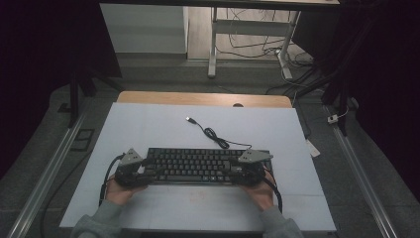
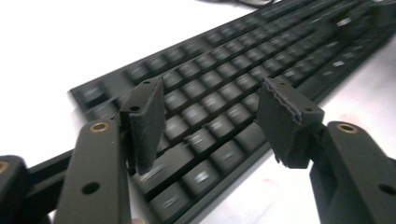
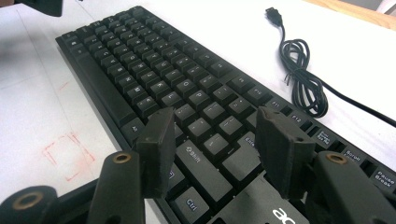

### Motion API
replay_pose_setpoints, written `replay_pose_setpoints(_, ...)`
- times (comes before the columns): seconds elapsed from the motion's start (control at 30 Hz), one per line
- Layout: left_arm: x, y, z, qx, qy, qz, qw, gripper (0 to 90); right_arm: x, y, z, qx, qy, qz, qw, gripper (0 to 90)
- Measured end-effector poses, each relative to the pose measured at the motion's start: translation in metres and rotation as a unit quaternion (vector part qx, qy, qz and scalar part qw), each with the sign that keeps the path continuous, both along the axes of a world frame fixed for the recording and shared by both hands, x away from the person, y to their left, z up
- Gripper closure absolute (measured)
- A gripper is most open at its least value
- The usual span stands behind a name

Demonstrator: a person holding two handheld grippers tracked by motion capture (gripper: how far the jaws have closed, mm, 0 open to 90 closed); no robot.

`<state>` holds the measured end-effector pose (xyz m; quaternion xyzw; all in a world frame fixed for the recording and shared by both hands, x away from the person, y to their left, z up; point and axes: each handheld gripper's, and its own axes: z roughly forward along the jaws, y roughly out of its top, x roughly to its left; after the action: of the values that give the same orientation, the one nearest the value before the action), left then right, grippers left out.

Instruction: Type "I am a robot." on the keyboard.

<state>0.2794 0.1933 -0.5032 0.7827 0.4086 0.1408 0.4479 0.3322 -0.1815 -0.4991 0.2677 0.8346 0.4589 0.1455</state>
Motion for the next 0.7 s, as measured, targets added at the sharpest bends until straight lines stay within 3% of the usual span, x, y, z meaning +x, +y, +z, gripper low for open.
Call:
replay_pose_setpoints(0.1,-0.001,-0.011,0.004,-0.002,-0.005,-0.028,0.9996,43.8,0.0,-0.001,0.0,0.002,0.0,0.001,1.0,48.3)
replay_pose_setpoints(0.23,-0.002,-0.024,0.004,0.012,-0.004,-0.052,0.9985,46.7,0.0,-0.002,0.001,0.002,0.0,-0.002,1.0,48.3)
replay_pose_setpoints(0.4,-0.002,-0.031,0.002,0.041,0.006,-0.052,0.9978,55.6,-0.002,-0.003,0.002,0.014,0.003,0.001,0.9999,48.5)
replay_pose_setpoints(0.53,0.002,-0.037,0.001,0.061,0.019,-0.053,0.9966,69.2,-0.003,-0.006,-0.001,0.013,0.005,-0.001,0.9999,48.5)
replay_pose_setpoints(0.7,0.009,-0.042,0.001,0.054,0.034,-0.055,0.9964,85.4,-0.003,-0.007,-0.002,0.016,0.009,-0.002,0.9998,48.7)
